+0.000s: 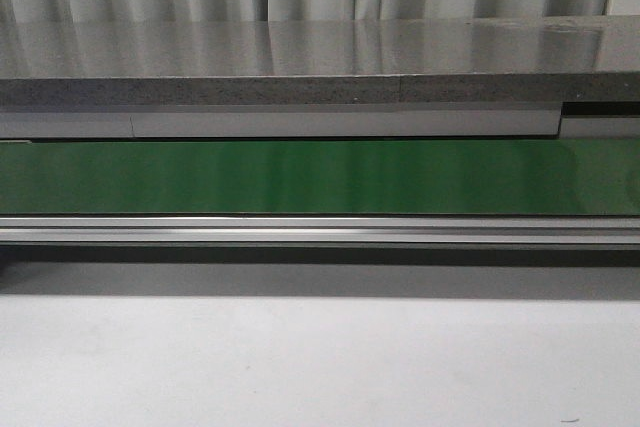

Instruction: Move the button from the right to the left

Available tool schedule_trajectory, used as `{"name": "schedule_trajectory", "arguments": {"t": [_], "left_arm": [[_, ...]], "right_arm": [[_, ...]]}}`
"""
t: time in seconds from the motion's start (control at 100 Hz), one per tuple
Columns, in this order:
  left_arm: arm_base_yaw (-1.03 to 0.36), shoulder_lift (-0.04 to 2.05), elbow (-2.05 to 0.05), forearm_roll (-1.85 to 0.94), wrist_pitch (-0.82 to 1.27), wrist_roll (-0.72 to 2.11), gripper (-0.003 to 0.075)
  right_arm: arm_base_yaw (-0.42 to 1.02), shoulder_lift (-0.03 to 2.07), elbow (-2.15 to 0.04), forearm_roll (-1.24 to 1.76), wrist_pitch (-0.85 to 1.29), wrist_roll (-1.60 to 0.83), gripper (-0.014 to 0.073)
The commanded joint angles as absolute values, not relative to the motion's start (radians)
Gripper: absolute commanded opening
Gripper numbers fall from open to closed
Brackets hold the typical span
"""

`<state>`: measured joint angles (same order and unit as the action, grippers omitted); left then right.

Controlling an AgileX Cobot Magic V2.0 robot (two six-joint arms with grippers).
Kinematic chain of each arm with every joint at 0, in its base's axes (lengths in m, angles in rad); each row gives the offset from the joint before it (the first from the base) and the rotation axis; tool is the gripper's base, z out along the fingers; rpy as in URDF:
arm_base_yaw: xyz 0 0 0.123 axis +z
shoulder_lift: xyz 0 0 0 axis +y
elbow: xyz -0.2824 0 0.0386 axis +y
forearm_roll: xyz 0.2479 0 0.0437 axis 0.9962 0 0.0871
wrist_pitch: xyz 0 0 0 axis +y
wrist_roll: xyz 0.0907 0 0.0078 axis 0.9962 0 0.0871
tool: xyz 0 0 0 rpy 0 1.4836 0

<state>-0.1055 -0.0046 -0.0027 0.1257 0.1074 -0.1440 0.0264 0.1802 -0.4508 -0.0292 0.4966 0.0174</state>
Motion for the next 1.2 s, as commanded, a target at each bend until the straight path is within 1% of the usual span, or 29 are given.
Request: {"name": "schedule_trajectory", "arguments": {"t": [0.0, 0.15, 0.28, 0.48, 0.71, 0.75, 0.8, 0.85, 0.9, 0.95, 1.02, 1.11, 1.19], "left_arm": [[-0.113, -0.042, 0.038, 0.123, 0.033, -0.155, 0.0005], [-0.113, -0.042, 0.038, 0.123, 0.033, -0.155, 0.0005], [-0.113, -0.042, 0.038, 0.123, 0.033, -0.155, 0.0005], [-0.113, -0.042, 0.038, 0.123, 0.033, -0.155, 0.0005], [-0.113, -0.042, 0.038, 0.123, 0.033, -0.155, 0.0005], [-0.113, -0.042, 0.038, 0.123, 0.033, -0.155, 0.0005], [-0.113, -0.042, 0.038, 0.123, 0.033, -0.155, 0.0005], [-0.113, -0.042, 0.038, 0.123, 0.033, -0.155, 0.0005], [-0.113, -0.042, 0.038, 0.123, 0.033, -0.155, 0.0005], [-0.113, -0.042, 0.038, 0.123, 0.033, -0.155, 0.0005], [-0.113, -0.042, 0.038, 0.123, 0.033, -0.155, 0.0005], [-0.113, -0.042, 0.038, 0.123, 0.035, -0.155, 0.0005], [-0.113, -0.042, 0.038, 0.123, 0.035, -0.155, 0.0005]], "right_arm": [[0.025, 0.299, -0.589, -0.029, 0.575, 0.016, -0.0064], [0.025, 0.479, -0.759, -0.028, 0.797, 0.016, -0.0064], [0.025, 0.623, -0.850, -0.026, 0.910, 0.016, -0.0064], [0.025, 0.766, -0.877, -0.026, 0.847, 0.016, -0.0064], [0.025, 0.859, -0.877, -0.026, 0.780, 0.016, -0.0053], [0.025, 0.870, -0.877, -0.026, 0.785, 0.016, -0.0024], [0.025, 0.880, -0.877, -0.026, 0.792, 0.016, 0.0032], [0.025, 0.886, -0.877, -0.026, 0.799, 0.016, 0.0112], [0.025, 0.887, -0.877, -0.026, 0.802, 0.016, 0.0216], [0.025, 0.887, -0.877, -0.026, 0.804, 0.016, 0.0300], [0.025, 0.887, -0.877, -0.026, 0.799, 0.016, 0.0392], [0.025, 0.887, -0.877, -0.026, 0.796, 0.016, 0.0462], [0.025, 0.887, -0.877, -0.026, 0.802, 0.016, 0.0496]]}}
